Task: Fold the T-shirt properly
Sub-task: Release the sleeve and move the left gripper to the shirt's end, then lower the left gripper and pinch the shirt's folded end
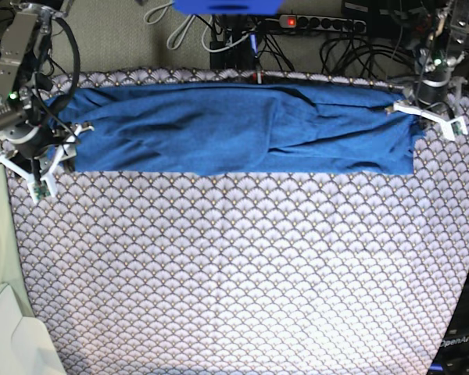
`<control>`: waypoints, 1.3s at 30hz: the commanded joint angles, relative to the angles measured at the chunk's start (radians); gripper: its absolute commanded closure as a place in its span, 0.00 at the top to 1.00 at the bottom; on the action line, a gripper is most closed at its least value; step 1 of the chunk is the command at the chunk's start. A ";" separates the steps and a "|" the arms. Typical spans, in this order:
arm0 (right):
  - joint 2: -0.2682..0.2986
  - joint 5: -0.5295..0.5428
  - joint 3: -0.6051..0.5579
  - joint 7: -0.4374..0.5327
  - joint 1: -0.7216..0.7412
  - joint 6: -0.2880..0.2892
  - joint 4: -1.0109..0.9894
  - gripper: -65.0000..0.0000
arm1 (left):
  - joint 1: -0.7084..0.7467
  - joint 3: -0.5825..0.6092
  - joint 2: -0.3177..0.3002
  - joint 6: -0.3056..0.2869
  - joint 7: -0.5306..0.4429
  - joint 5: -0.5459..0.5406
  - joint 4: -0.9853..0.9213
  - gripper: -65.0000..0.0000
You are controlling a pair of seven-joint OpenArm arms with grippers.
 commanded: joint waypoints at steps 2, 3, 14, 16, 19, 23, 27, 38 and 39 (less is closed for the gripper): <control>0.013 0.002 0.003 0.018 0.009 0.003 0.016 0.45 | -0.005 -0.010 -0.013 0.002 -0.017 0.008 0.006 0.01; 0.013 0.002 0.003 0.018 0.009 0.003 0.016 0.45 | -0.005 -0.010 -0.013 0.002 -0.017 0.008 0.006 0.01; 0.014 0.002 0.003 0.018 0.010 0.003 0.015 0.45 | -0.026 -0.067 0.003 0.002 -0.011 0.008 -0.022 0.01; 0.014 0.002 0.003 0.018 0.010 0.003 0.015 0.45 | -0.034 -0.044 0.015 0.002 -0.011 0.007 -0.029 0.01; 0.014 0.002 0.003 0.018 0.010 0.003 0.015 0.45 | -0.049 -0.018 0.026 0.002 -0.011 0.008 -0.034 0.01; 0.014 0.002 0.003 0.018 0.010 0.003 0.015 0.45 | -0.071 0.022 0.026 0.002 -0.011 0.008 -0.051 0.01; 0.016 0.002 0.003 0.018 0.010 0.003 0.015 0.45 | -0.083 0.056 0.026 0.002 -0.011 0.008 -0.080 0.01; 0.017 0.002 0.003 0.018 0.010 0.003 0.015 0.45 | -0.077 0.077 0.026 0.000 -0.009 0.007 -0.068 0.23; 0.017 0.002 0.003 0.018 0.010 0.003 0.015 0.45 | -0.077 0.077 0.024 0.000 -0.009 0.007 -0.068 0.31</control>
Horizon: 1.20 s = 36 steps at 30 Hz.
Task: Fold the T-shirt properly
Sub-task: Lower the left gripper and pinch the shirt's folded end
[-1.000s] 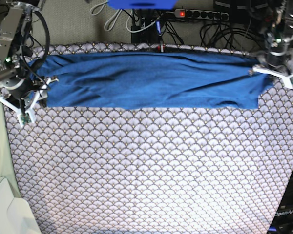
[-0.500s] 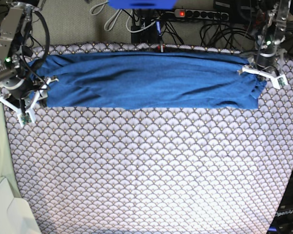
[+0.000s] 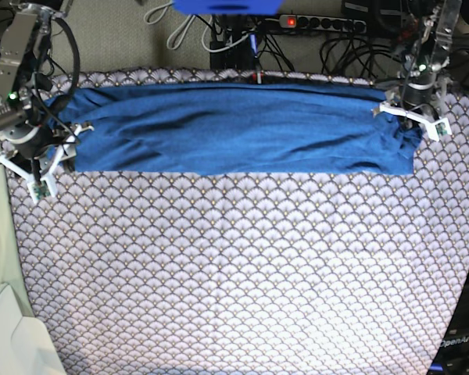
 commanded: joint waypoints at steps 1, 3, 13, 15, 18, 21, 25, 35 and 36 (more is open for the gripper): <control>0.015 0.002 0.004 0.020 0.010 0.003 0.015 0.45 | 0.005 -0.004 -0.017 -0.001 -0.007 0.004 0.017 0.37; 0.015 0.002 0.004 0.020 0.010 0.003 0.015 0.45 | 0.020 -0.008 -0.017 -0.001 -0.007 0.004 0.032 0.48; 0.015 0.002 0.004 0.020 0.010 0.003 0.015 0.45 | 0.026 -0.010 -0.022 -0.001 0.014 0.004 0.092 0.60; 0.016 0.002 0.004 0.020 0.010 0.003 0.015 0.45 | 0.020 -0.011 -0.022 -0.001 0.050 0.004 0.093 0.59; 0.016 0.002 0.004 0.020 0.010 0.003 0.015 0.45 | 0.020 -0.047 -0.022 -0.001 0.076 0.004 0.102 0.60; 0.015 0.002 0.004 0.020 0.010 0.003 0.015 0.45 | 0.026 -0.080 -0.022 -0.001 0.100 0.004 0.136 0.60; 0.012 0.002 0.004 0.020 0.010 0.003 0.015 0.45 | 0.037 -0.133 -0.022 -0.001 0.149 0.004 0.165 0.60; 0.010 0.002 -0.031 0.020 0.010 0.003 0.015 0.45 | -0.021 -0.159 -0.022 -0.108 0.168 0.004 0.087 0.60; 0.010 0.002 -0.031 0.020 0.010 0.003 0.015 0.45 | -0.030 -0.159 -0.022 -0.133 0.168 0.006 0.075 0.60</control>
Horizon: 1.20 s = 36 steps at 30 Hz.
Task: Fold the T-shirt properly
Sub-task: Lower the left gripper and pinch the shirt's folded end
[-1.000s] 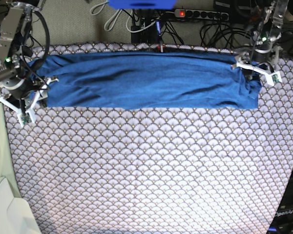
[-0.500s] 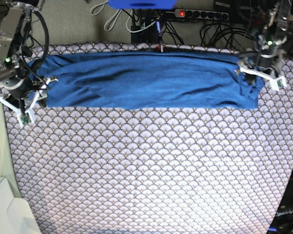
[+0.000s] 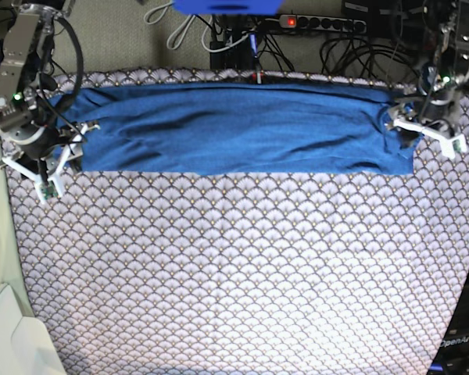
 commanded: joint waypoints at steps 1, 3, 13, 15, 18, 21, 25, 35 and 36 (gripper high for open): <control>0.011 0.002 0.004 0.020 0.010 0.003 0.015 0.45 | -0.009 -0.008 -0.016 -0.011 -0.014 0.008 -0.002 0.60; 0.011 0.001 0.003 0.020 0.010 0.003 0.015 0.45 | -0.022 -0.006 -0.016 -0.038 -0.014 0.008 -0.030 0.60; 0.012 0.001 0.003 0.020 0.010 0.003 0.015 0.45 | -0.071 0.003 -0.016 -0.042 -0.014 0.033 -0.104 0.60; 0.014 0.001 0.003 0.020 0.010 0.003 0.015 0.45 | -0.092 0.037 -0.014 -0.042 -0.014 0.070 -0.110 0.60; 0.015 0.001 0.003 0.020 0.010 0.003 0.015 0.45 | -0.121 0.096 -0.013 -0.042 -0.014 0.114 -0.116 0.60; 0.017 -0.001 0.003 0.020 0.010 0.003 0.015 0.45 | -0.127 0.118 -0.008 -0.042 -0.014 0.128 -0.116 0.60; 0.017 -0.001 0.004 0.020 0.010 0.003 0.015 0.45 | -0.135 0.121 -0.008 -0.042 -0.014 0.123 -0.116 0.60; 0.017 -0.001 0.004 0.020 0.028 0.003 0.015 0.45 | -0.121 0.122 -0.006 -0.042 -0.014 0.122 -0.173 0.60; 0.017 -0.001 0.004 0.020 0.031 0.003 0.015 0.45 | -0.114 0.122 -0.006 -0.042 -0.014 0.122 -0.171 0.60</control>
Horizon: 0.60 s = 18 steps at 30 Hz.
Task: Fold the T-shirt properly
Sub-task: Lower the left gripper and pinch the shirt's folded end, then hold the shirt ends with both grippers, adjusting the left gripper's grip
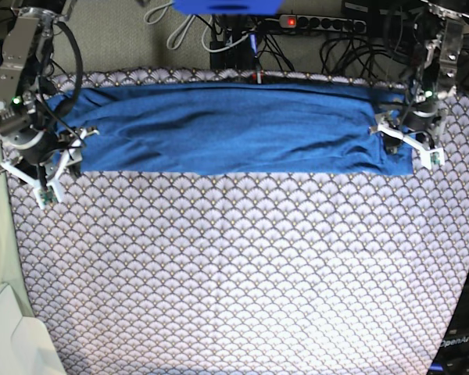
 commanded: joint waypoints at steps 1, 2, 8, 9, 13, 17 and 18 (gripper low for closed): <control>0.014 0.002 0.005 0.017 0.011 0.003 0.015 0.45 | 0.015 -0.003 -0.016 0.009 0.018 0.007 0.010 0.60; 0.014 0.002 0.005 0.017 0.011 0.003 0.015 0.45 | 0.015 -0.003 -0.016 0.009 0.018 0.007 0.011 0.60; 0.009 0.002 0.005 0.015 0.014 0.003 0.015 0.45 | 0.008 -0.012 -0.019 0.009 0.110 0.008 0.011 0.60; 0.009 0.002 0.005 0.015 0.014 0.003 0.015 0.45 | 0.007 -0.012 -0.018 0.009 0.119 0.013 0.011 0.60; 0.009 0.002 0.005 0.015 0.014 0.003 0.015 0.45 | 0.010 -0.011 -0.022 0.009 0.122 0.016 0.010 0.60; 0.009 0.002 0.005 0.015 0.014 0.003 0.015 0.45 | 0.015 -0.009 -0.025 0.009 0.124 0.017 0.013 0.60; 0.009 0.002 0.005 0.015 0.014 0.003 0.015 0.45 | 0.015 -0.009 -0.025 0.009 0.124 0.017 0.013 0.60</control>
